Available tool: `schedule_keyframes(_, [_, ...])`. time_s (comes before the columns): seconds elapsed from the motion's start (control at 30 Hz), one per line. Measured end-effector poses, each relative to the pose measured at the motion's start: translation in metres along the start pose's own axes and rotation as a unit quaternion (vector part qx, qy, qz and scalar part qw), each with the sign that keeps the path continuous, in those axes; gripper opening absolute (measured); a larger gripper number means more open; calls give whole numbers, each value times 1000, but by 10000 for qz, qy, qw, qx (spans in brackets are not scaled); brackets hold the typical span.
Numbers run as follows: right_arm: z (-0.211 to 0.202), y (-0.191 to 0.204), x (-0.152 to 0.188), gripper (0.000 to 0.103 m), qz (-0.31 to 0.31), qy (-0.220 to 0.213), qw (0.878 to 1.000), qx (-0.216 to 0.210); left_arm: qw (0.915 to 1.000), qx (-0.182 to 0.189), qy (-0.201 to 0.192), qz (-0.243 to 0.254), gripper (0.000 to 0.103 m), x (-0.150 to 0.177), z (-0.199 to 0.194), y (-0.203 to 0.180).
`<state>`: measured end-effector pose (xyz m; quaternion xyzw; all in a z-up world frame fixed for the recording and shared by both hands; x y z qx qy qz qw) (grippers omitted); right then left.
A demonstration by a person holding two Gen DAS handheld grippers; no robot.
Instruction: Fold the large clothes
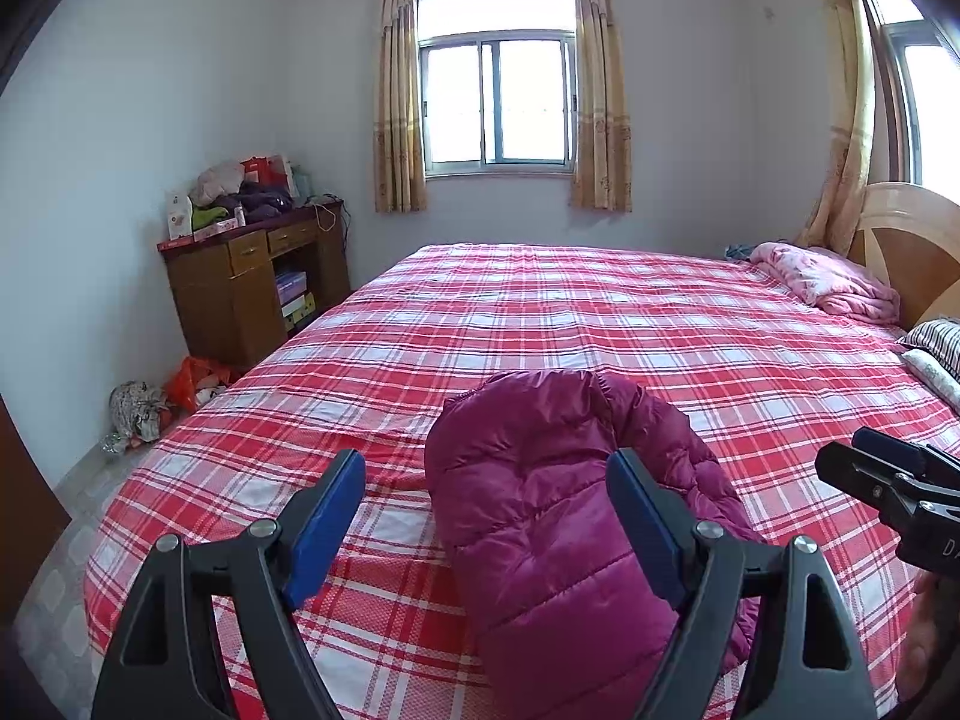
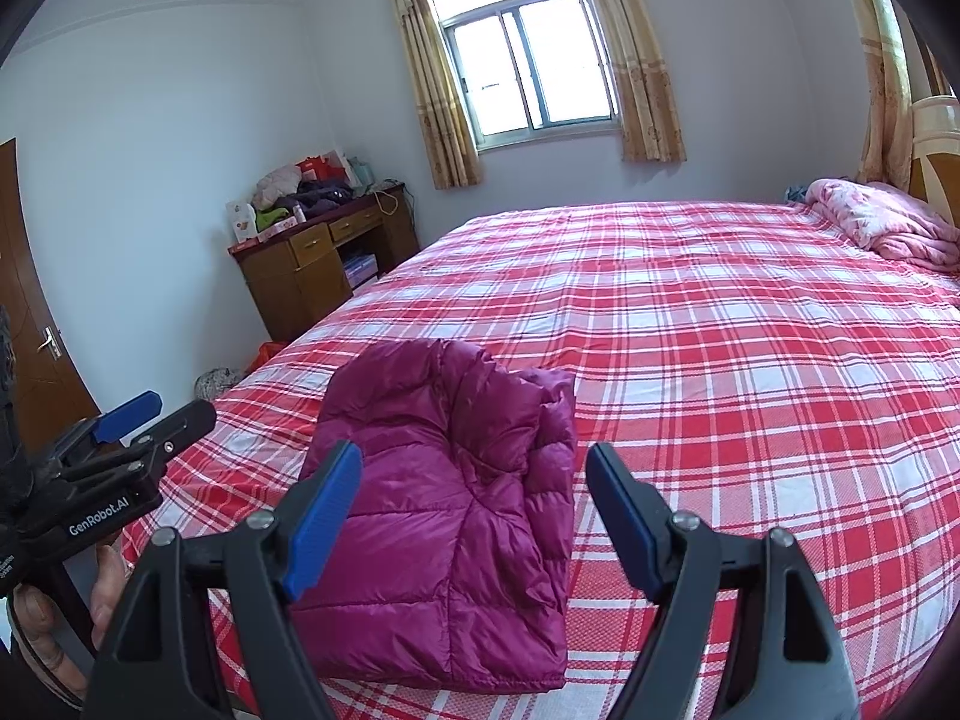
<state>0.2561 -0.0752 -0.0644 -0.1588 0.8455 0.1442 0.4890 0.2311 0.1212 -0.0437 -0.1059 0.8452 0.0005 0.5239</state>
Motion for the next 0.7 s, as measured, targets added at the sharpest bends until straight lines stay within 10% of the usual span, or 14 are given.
schedule_keyframes(0.7, [1, -4, 4, 81, 15, 41, 10000, 21, 9999, -11, -10, 108, 83, 4, 2, -3])
Point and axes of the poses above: each gripper's, at about its wrist camera, not at the fingertips, and z roughly the way its jaws point, y to its left, x to its underside, the point moved 7 cm from there along z, roughly the way its jaws point, and after that the axes turned 9 degrees about -z, right-handed, at the moved point
